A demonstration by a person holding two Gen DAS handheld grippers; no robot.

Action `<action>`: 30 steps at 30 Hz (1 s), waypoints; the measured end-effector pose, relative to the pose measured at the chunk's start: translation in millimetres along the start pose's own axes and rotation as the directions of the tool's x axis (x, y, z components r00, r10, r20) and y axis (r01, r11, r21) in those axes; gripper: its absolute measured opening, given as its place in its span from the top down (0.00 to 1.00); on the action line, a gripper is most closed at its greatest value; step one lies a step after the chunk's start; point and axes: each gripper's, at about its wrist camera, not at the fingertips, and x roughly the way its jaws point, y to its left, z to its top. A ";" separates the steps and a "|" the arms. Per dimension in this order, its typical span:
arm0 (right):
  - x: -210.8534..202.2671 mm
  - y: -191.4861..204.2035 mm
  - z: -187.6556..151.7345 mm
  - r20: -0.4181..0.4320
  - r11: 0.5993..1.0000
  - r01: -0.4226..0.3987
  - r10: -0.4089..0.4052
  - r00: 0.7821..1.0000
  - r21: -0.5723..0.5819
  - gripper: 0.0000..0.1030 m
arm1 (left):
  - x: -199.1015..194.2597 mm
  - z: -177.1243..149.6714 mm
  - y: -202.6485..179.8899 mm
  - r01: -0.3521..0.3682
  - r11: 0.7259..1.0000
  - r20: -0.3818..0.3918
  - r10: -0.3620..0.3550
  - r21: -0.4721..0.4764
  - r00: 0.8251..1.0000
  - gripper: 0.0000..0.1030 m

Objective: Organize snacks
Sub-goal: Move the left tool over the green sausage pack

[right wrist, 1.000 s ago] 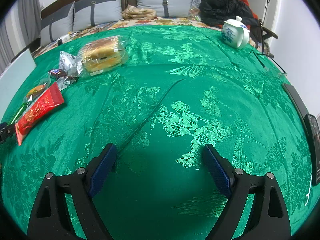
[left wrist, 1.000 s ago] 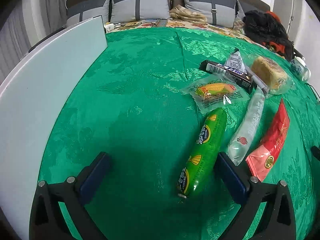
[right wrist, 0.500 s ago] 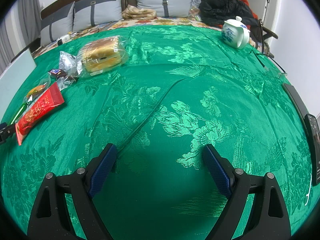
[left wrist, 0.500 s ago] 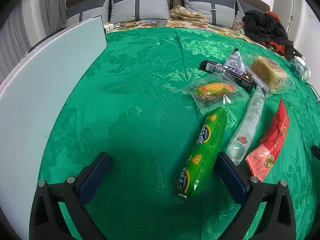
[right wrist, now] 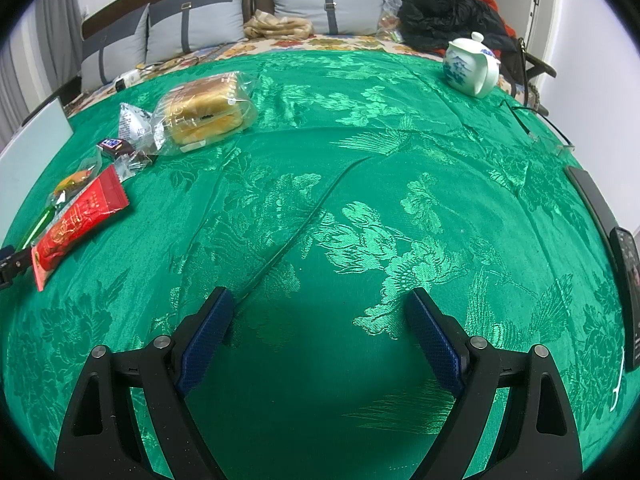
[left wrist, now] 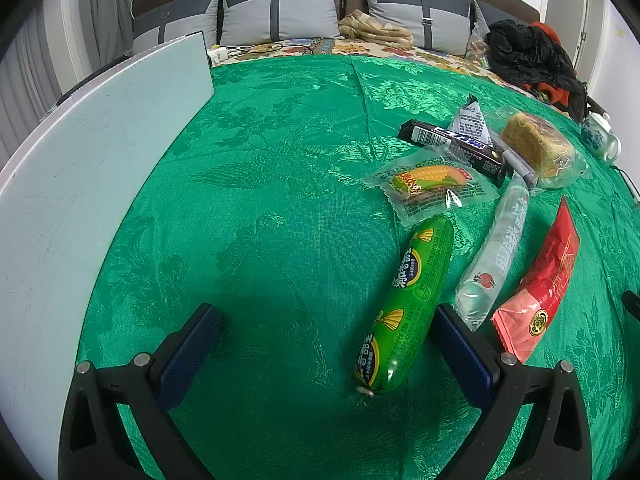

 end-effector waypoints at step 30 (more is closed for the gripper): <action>0.5 0.4 0.2 -0.001 1.000 -0.002 0.002 1.000 0.002 0.12 | -2.4 -2.4 -0.4 0.000 1.000 0.000 0.000 -0.005 1.000 0.00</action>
